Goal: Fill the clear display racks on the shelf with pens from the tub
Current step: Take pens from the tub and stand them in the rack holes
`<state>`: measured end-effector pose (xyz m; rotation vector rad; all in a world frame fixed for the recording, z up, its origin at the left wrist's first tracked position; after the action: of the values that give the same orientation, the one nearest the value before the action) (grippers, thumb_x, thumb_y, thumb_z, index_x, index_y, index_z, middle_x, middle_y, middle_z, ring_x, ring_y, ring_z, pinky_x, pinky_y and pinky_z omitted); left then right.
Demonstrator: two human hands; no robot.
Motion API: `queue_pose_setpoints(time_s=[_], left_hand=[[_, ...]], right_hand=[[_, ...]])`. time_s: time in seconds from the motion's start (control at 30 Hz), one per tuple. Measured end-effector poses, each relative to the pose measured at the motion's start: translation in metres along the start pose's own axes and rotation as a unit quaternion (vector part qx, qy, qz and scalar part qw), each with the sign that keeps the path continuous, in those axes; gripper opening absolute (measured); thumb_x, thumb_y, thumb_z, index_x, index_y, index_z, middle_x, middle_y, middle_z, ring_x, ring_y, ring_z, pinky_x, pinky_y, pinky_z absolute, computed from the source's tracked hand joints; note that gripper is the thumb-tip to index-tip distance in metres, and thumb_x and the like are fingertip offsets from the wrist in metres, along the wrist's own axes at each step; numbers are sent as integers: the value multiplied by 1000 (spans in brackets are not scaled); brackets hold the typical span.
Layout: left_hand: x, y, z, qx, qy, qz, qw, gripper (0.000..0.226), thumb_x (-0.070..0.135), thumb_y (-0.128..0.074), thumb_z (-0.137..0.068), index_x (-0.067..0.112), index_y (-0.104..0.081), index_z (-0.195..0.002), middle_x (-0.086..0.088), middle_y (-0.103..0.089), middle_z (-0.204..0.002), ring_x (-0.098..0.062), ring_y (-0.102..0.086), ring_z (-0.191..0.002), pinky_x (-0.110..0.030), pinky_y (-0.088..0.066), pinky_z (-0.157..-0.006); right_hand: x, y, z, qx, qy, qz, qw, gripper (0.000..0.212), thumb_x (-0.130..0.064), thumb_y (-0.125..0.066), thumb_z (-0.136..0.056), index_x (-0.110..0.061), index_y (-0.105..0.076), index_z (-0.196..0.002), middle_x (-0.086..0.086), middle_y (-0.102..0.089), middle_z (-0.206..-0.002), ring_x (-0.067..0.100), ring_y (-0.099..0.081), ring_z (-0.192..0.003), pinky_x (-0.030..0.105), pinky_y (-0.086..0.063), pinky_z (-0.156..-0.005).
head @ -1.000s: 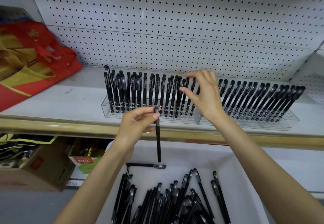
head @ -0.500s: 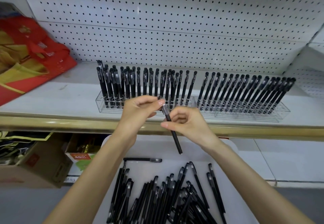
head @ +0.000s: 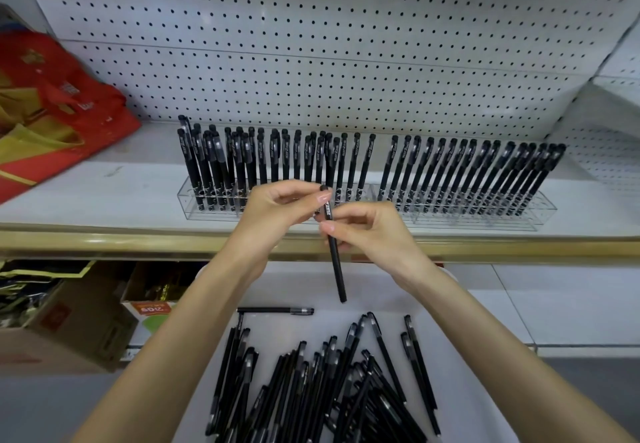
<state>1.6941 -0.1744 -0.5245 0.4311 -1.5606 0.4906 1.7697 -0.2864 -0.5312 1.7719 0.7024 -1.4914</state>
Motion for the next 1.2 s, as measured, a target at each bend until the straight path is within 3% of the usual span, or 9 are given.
queue_pose_setpoints(time_s=[0.17,0.23,0.33,0.43,0.63,0.8,0.93,1.03,1.2], left_hand=[[3,3,-6,18,-23,-34,999,29,39,-57,-86,23,-69,-107,10,-71,-106,-5,-64,-102,-28,-50,-95],[2,14,-8,56,-74,-129,987,28,39,-52,-92,25,-67,-111,14,-68,-111,-1,-62,-105,-27,-48,-97],[-6,9,-8,32,-167,-433,885,53,57,-33,-93,24,-60,-124,7,-60,-127,-9,-55,-116,-30,-40,-101],[-26,-1,-10,-9,-181,-572,800,69,61,-16,-90,21,-47,-138,0,-47,-144,-16,-44,-131,-36,-27,-110],[-46,-2,-14,-27,-180,-643,744,71,61,-14,-92,17,-39,-143,-4,-43,-146,-18,-38,-136,-35,-15,-113],[-45,-4,-12,-30,-183,-665,724,66,57,-21,-96,13,-47,-137,-7,-53,-138,-21,-49,-128,-40,-20,-110],[-47,-5,-13,-32,-180,-668,721,64,56,-25,-95,14,-49,-136,-6,-53,-137,-22,-47,-129,-38,-21,-110],[-50,-7,-14,-31,-181,-681,709,63,57,-27,-94,15,-51,-135,-7,-53,-136,-24,-48,-127,-40,-25,-110],[-51,-8,-12,-30,-187,-683,705,63,56,-28,-93,14,-55,-132,-9,-54,-135,-26,-48,-126,-44,-30,-109]], right_hand=[[-8,19,-11,23,17,25,999,7,-8,-69,-82,-8,-72,-89,16,-71,-95,16,-65,-73,20,-56,-60],[-17,38,-19,58,17,39,997,9,-11,-69,-82,-11,-69,-91,9,-71,-96,14,-67,-70,20,-56,-63],[-40,63,-35,127,60,93,986,30,-14,-72,-80,-13,-59,-108,1,-68,-87,15,-69,-72,25,-58,-69],[-59,69,-48,156,136,110,972,49,-11,-73,-81,-26,-46,-119,-1,-62,-79,15,-66,-72,30,-59,-71],[-56,67,-60,228,229,243,915,49,-28,-73,-82,-20,-51,-126,-12,-61,-84,5,-64,-78,33,-57,-80],[-46,61,-59,280,301,360,838,48,-38,-69,-82,-18,-52,-121,-6,-67,-85,9,-64,-76,35,-56,-64],[-32,59,-64,260,300,388,832,45,-34,-75,-78,-11,-59,-114,-2,-66,-88,13,-55,-79,33,-50,-64],[-24,53,-67,244,306,453,801,46,-38,-72,-77,-9,-61,-111,4,-61,-91,11,-41,-84,28,-41,-68],[-17,57,-72,251,291,483,787,51,-42,-71,-76,-10,-60,-114,9,-54,-92,17,-39,-87,30,-39,-72]])
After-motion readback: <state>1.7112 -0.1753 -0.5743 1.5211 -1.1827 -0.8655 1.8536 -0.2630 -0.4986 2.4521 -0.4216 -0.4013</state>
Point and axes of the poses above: each hand's wrist, its own z-axis away from the middle knuckle, its own y-axis out of the back of the hand, x = y × z, the point moved 8 cm from there along -z, towards the middle knuckle
